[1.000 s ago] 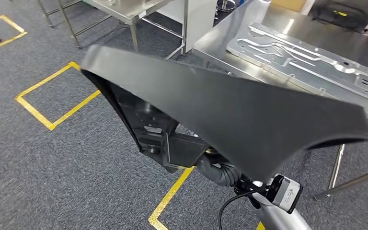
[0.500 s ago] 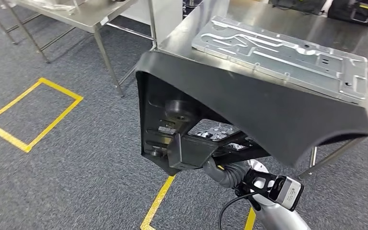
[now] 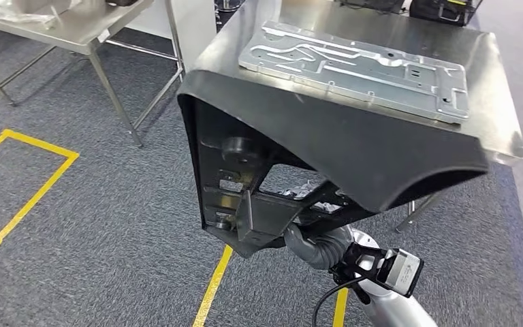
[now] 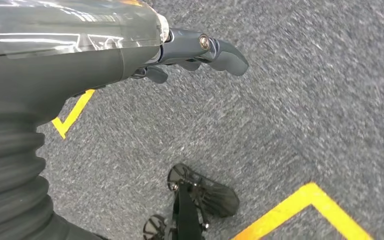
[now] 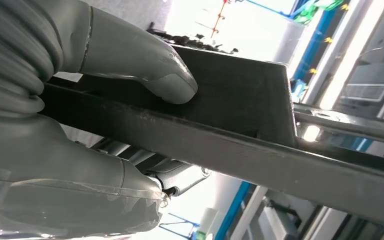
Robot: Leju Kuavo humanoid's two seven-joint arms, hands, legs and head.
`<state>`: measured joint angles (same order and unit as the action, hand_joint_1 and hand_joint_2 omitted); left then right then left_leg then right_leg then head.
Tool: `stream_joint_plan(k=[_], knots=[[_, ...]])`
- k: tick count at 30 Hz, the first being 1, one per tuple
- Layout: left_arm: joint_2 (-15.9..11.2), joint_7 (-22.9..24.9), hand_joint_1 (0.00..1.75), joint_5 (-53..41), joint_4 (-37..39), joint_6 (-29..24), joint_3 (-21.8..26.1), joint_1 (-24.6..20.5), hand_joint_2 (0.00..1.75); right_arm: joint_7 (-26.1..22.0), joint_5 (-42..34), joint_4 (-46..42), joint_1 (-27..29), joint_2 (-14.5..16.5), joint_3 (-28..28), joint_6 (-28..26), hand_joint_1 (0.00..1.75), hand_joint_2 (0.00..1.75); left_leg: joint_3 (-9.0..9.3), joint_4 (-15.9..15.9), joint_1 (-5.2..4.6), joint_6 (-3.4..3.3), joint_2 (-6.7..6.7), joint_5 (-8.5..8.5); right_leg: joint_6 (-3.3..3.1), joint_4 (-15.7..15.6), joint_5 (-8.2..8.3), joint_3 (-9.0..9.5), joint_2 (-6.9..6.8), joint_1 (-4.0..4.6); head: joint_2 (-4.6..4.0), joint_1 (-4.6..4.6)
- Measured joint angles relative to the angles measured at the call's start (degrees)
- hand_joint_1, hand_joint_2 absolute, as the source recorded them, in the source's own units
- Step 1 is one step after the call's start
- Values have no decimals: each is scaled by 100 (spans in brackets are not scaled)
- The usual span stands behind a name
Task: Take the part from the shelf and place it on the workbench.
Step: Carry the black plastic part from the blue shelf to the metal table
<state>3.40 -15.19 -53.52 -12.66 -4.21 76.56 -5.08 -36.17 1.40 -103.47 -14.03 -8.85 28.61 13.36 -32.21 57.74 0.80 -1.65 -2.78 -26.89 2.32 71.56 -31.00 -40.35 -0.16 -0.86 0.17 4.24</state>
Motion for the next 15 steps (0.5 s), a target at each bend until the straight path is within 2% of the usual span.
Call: stream_joint_plan(k=[1, 3, 4, 5, 7, 8, 9, 11, 12, 13, 14, 15], knots=[[10, 0, 0, 9, 0, -10, 1, -4, 175, -4, -5, 21, -5, 1, -1, 6, 175, 175, 14, 0, -8, 6, -47, -10, -31, -398, 202, 213, -79, 14, 0, 0], [33, -2, 0, 26, 0, -22, 8, -5, 175, -32, -11, 61, -32, 13, 1, 14, 175, 175, 41, 5, -37, 38, -138, -35, -114, -1140, 453, 594, -337, 78, 0, -1], [40, -4, 0, 31, 0, -24, 13, -3, 175, -53, -12, 79, -46, 21, 2, 16, 175, 175, 49, 9, -52, 62, -185, -47, -151, -1313, 485, 672, -418, 109, 0, -1], [44, -5, 0, 33, 0, -22, 18, -1, 175, -71, -12, 95, -56, 29, 3, 17, 175, 175, 56, 10, -65, 89, -241, -57, -178, -1371, 474, 683, -429, 133, 0, -1], [43, 5, 0, 19, 0, -14, 22, -10, 175, -95, -10, 114, -58, 35, -1, 21, 175, 175, 75, 11, -74, 153, -336, -87, -231, -1392, 502, 671, -287, 117, 0, 0], [39, 12, 0, 5, 0, -9, 22, -17, 175, -101, -11, 117, -62, 34, -4, 25, 175, 175, 67, 59, -70, 187, -282, -137, -259, -1413, 519, 679, -221, 95, 0, -1], [36, 20, 0, -8, 0, -5, 22, -25, 175, -104, -12, 117, -70, 34, -7, 31, 175, 175, 11, 208, -63, 216, -168, -242, -292, -1436, 538, 691, -162, 72, 0, 0], [31, 39, 0, -23, 0, 0, 22, -21, 175, -112, -17, 122, -81, 34, -10, 56, 175, 175, -276, 845, -42, 251, 118, -581, -334, -1452, 554, 698, -42, 54, 0, 0], [32, 49, 0, -22, 0, -1, 22, -11, 175, -124, -29, 134, -79, 33, -10, 80, 175, 175, -465, 1235, -37, 258, 185, -741, -346, -1449, 556, 695, 27, 56, 0, 1], [32, 57, 0, -18, 0, -6, 22, 0, 175, -153, -52, 156, -70, 29, -10, 106, 175, 175, -615, 1528, -34, 263, 209, -818, -349, -1444, 556, 694, 104, 58, 0, 0], [32, 58, 0, -9, 0, -12, 22, 7, 175, -194, -90, 188, -62, 15, -9, 135, 175, 175, -680, 1626, -31, 263, 217, -779, -349, -1438, 555, 696, 185, 60, 0, 0], [32, 50, 0, -1, 0, -18, 22, 10, 175, -236, -141, 227, -54, -10, -9, 163, 175, 175, -645, 1506, -28, 257, 228, -632, -344, -1429, 553, 702, 263, 59, 0, 0]])
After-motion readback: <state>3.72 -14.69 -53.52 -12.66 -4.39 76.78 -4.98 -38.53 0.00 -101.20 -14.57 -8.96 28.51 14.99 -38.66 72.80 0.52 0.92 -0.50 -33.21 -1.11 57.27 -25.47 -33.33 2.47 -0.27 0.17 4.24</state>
